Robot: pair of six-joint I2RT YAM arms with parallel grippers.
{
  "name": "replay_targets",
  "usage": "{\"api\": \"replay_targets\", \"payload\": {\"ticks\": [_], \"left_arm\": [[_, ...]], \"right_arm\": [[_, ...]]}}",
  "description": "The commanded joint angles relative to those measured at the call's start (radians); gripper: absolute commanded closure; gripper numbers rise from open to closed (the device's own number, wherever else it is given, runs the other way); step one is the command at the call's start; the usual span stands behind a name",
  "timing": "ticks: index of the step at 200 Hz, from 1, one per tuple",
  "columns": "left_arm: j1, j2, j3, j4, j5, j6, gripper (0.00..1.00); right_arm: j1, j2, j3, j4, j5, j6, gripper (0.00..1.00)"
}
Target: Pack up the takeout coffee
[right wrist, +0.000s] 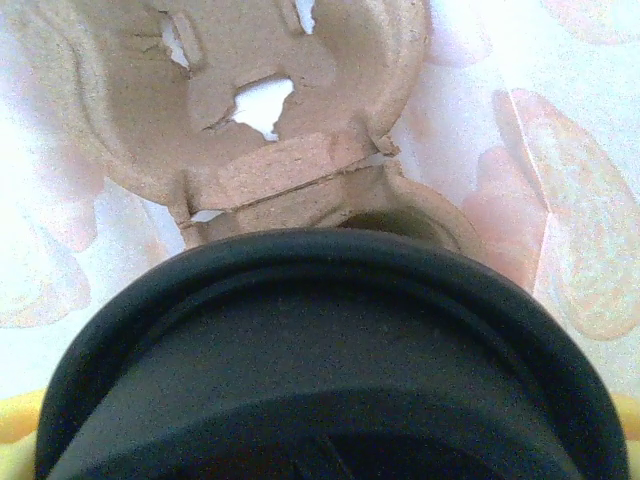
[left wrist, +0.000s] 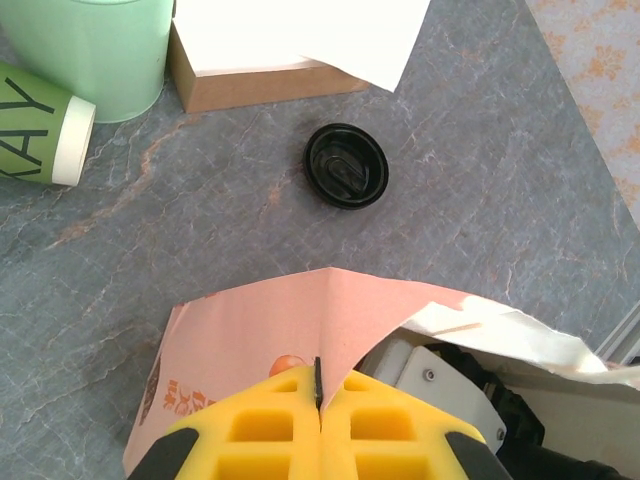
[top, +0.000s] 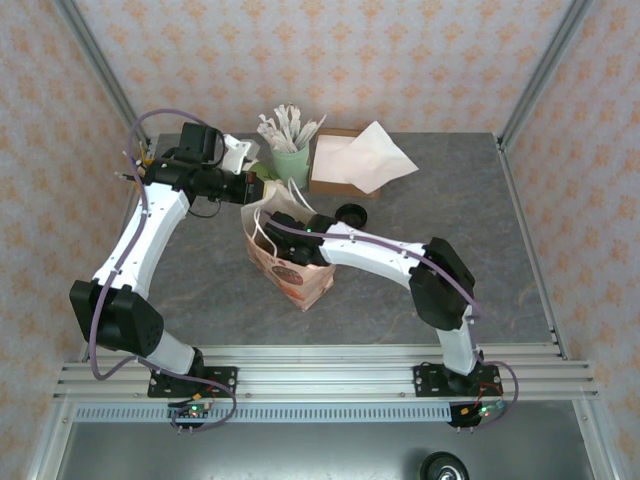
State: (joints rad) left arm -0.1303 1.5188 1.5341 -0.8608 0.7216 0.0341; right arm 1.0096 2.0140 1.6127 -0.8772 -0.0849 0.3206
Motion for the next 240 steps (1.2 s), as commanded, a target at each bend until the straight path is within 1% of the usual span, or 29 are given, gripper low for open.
{"api": "replay_targets", "payload": {"ticks": [1, 30, 56, 122, 162, 202, 240], "left_arm": [[-0.001, -0.023, -0.012, -0.009, -0.006, 0.015, 1.00], [-0.001, -0.028, -0.020, -0.006, -0.006, 0.015, 1.00], [-0.001, -0.029, -0.031, 0.002, 0.004, 0.010, 1.00], [-0.001, -0.042, -0.056, 0.015, 0.007, 0.007, 1.00], [-0.001, -0.054, -0.069, 0.036, 0.011, -0.003, 1.00], [-0.001, -0.046, -0.060, 0.032, 0.023, -0.008, 1.00], [-0.001, -0.046, -0.067, 0.040, 0.025, -0.012, 1.00]], "right_arm": [[0.042, 0.366, -0.243, -0.053, -0.224, 0.021, 0.47], [0.043, 0.384, -0.274, -0.057, -0.240, 0.013, 0.47], [0.042, 0.385, -0.269, -0.081, -0.236, 0.001, 0.47], [0.043, 0.397, -0.195, -0.145, -0.233, -0.007, 0.47], [0.043, 0.389, -0.153, -0.215, -0.213, -0.029, 0.47], [0.044, 0.393, -0.136, -0.206, -0.214, 0.003, 0.47], [0.044, 0.402, -0.174, -0.179, -0.223, 0.004, 0.47]]}}
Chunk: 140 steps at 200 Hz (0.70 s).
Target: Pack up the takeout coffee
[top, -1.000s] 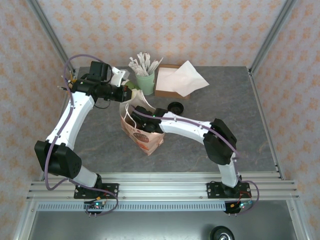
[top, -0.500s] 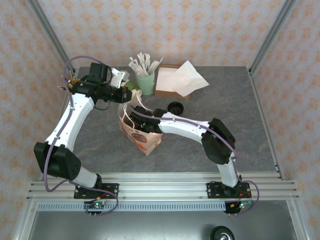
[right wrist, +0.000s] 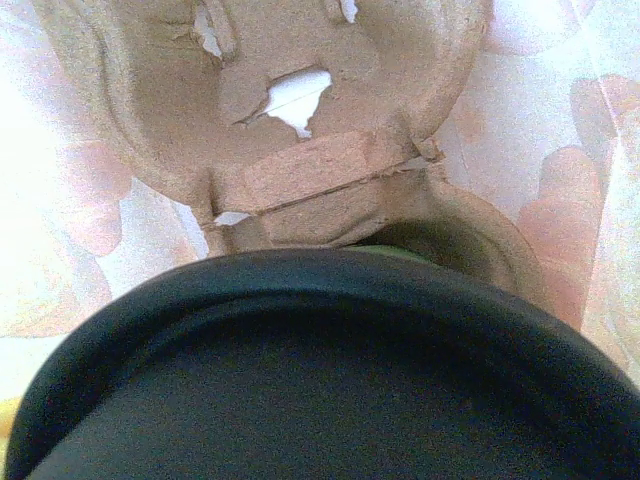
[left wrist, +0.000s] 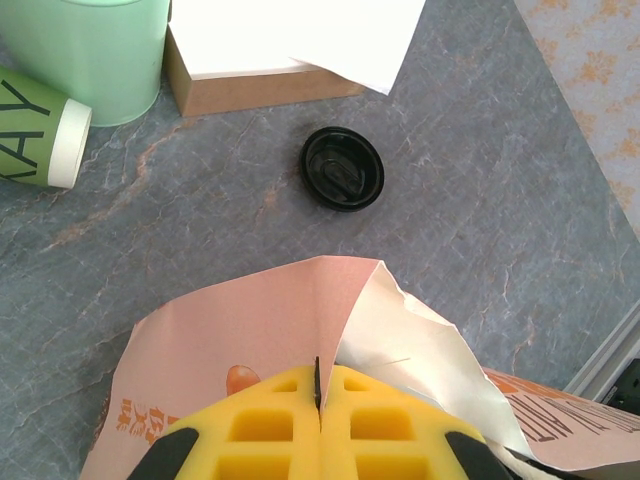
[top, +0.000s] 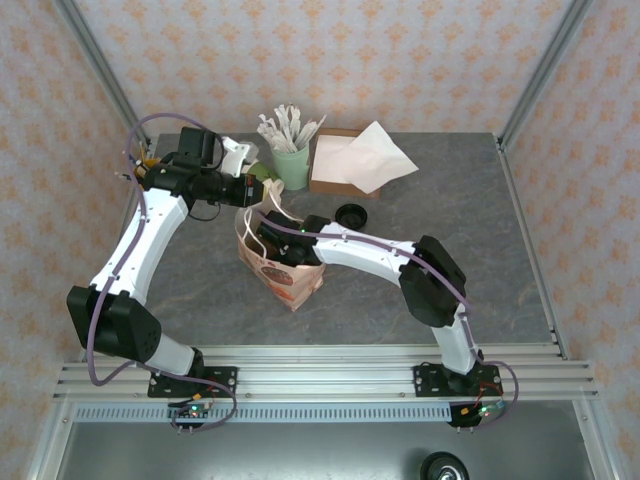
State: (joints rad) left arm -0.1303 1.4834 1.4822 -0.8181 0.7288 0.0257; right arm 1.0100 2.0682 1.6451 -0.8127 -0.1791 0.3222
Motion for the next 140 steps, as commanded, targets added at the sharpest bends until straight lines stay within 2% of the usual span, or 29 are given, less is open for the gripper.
{"api": "replay_targets", "payload": {"ticks": [1, 140], "left_arm": [[-0.001, -0.011, -0.016, -0.003, 0.017, -0.004, 1.00], [0.000, -0.006, -0.017, -0.006, 0.011, -0.001, 1.00]], "right_arm": [[0.043, 0.348, -0.207, -0.242, -0.129, 0.003, 0.47], [0.043, 0.363, -0.189, -0.246, -0.126, -0.001, 0.47]]}}
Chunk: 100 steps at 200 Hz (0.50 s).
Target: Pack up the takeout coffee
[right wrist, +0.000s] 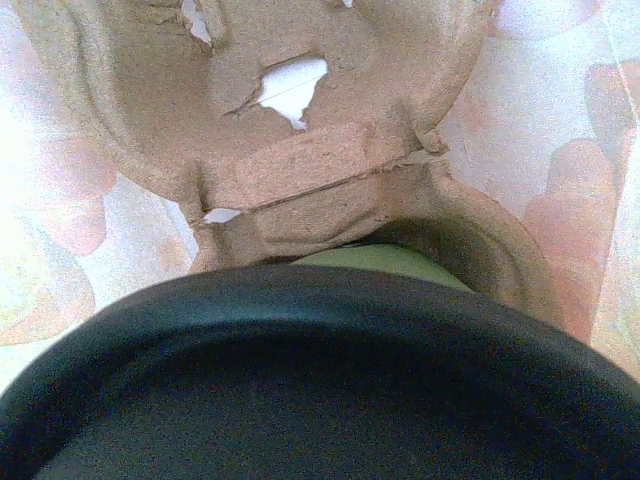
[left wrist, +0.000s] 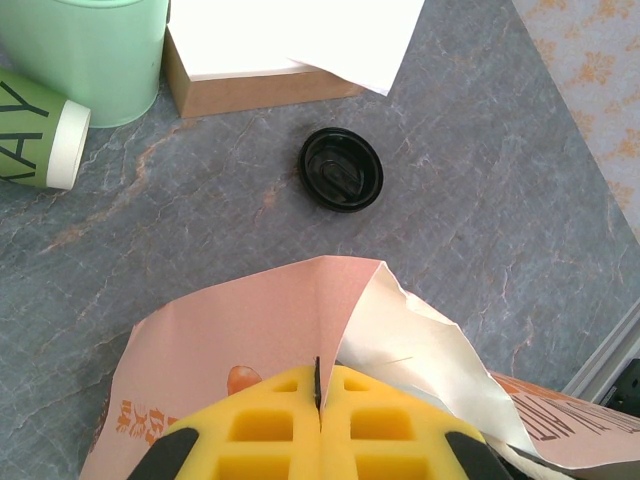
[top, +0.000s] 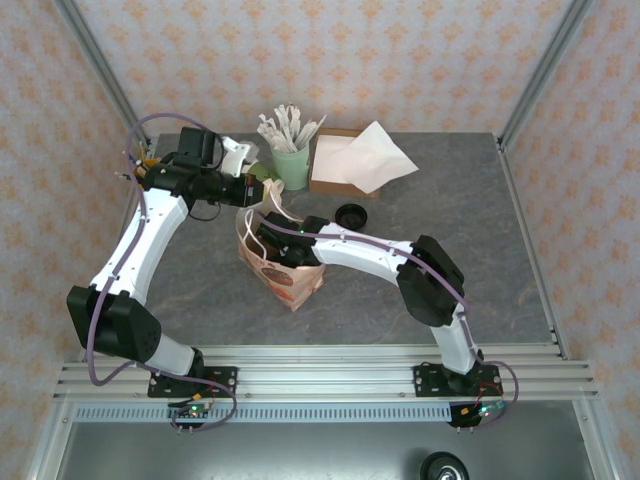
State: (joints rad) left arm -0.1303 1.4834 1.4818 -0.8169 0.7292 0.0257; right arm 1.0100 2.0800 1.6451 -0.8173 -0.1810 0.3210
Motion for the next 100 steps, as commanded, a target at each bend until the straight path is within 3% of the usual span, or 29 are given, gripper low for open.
{"api": "replay_targets", "payload": {"ticks": [1, 100], "left_arm": [[-0.001, -0.006, -0.017, -0.007, 0.010, -0.002, 1.00], [-0.001, -0.001, -0.015, -0.007, 0.010, 0.000, 1.00]], "right_arm": [[0.043, 0.351, -0.188, -0.241, -0.124, 0.000, 0.47], [0.043, 0.362, -0.183, -0.244, -0.129, -0.003, 0.47]]}}
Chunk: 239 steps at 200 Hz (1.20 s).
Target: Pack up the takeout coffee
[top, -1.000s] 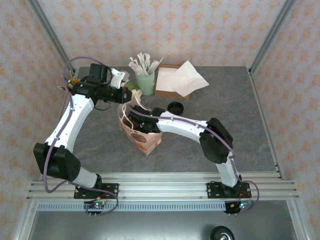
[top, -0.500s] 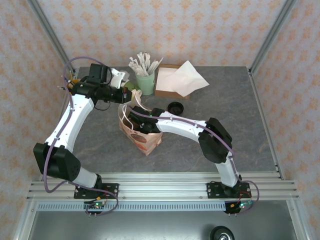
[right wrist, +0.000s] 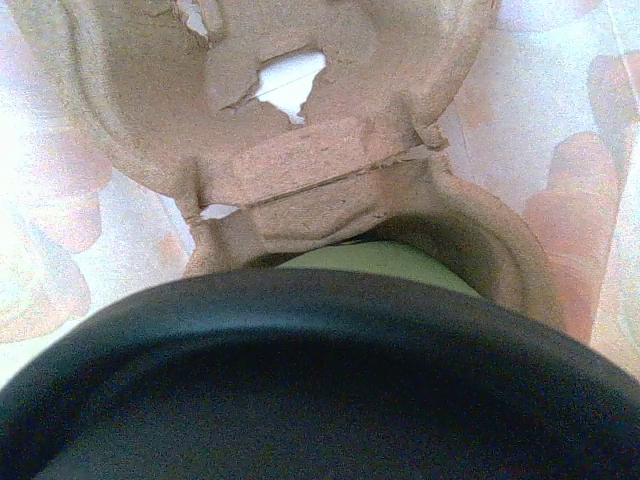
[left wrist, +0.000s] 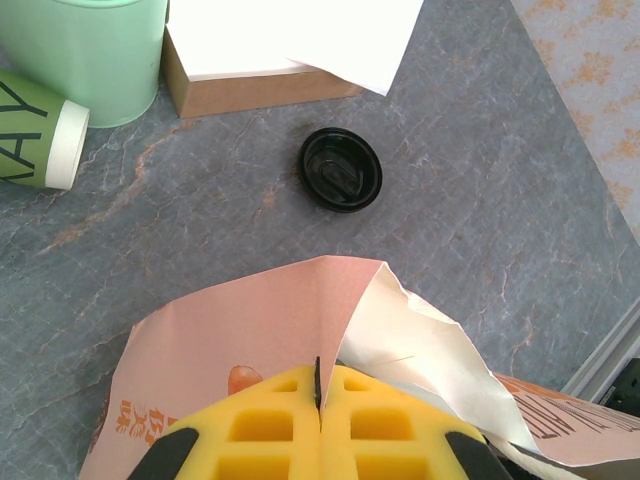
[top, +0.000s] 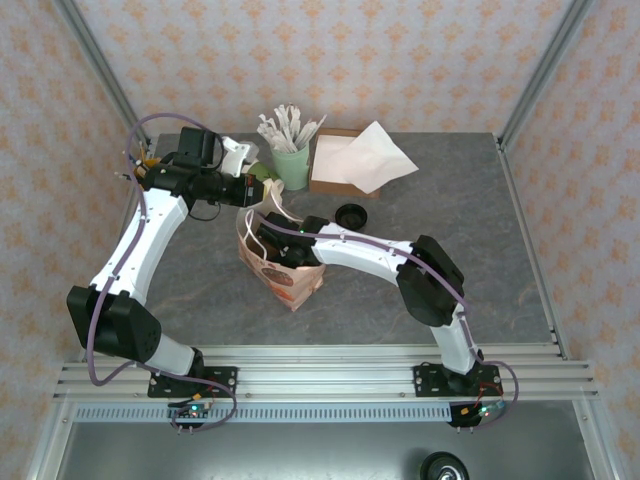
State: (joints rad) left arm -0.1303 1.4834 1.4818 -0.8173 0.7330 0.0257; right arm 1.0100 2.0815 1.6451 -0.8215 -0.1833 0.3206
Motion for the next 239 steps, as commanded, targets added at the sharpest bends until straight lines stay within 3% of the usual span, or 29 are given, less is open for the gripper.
{"api": "replay_targets", "payload": {"ticks": [1, 111, 239], "left_arm": [[0.000, -0.001, -0.015, -0.006, 0.006, -0.001, 1.00], [0.000, -0.003, -0.018, -0.008, 0.005, 0.001, 1.00], [-0.002, -0.006, -0.025, 0.003, 0.005, -0.005, 1.00]], "right_arm": [[0.043, 0.361, -0.183, -0.240, -0.127, -0.003, 0.47], [0.047, 0.407, -0.230, -0.200, -0.160, 0.005, 0.47], [0.048, 0.380, -0.145, -0.237, -0.110, 0.017, 0.47]]}}
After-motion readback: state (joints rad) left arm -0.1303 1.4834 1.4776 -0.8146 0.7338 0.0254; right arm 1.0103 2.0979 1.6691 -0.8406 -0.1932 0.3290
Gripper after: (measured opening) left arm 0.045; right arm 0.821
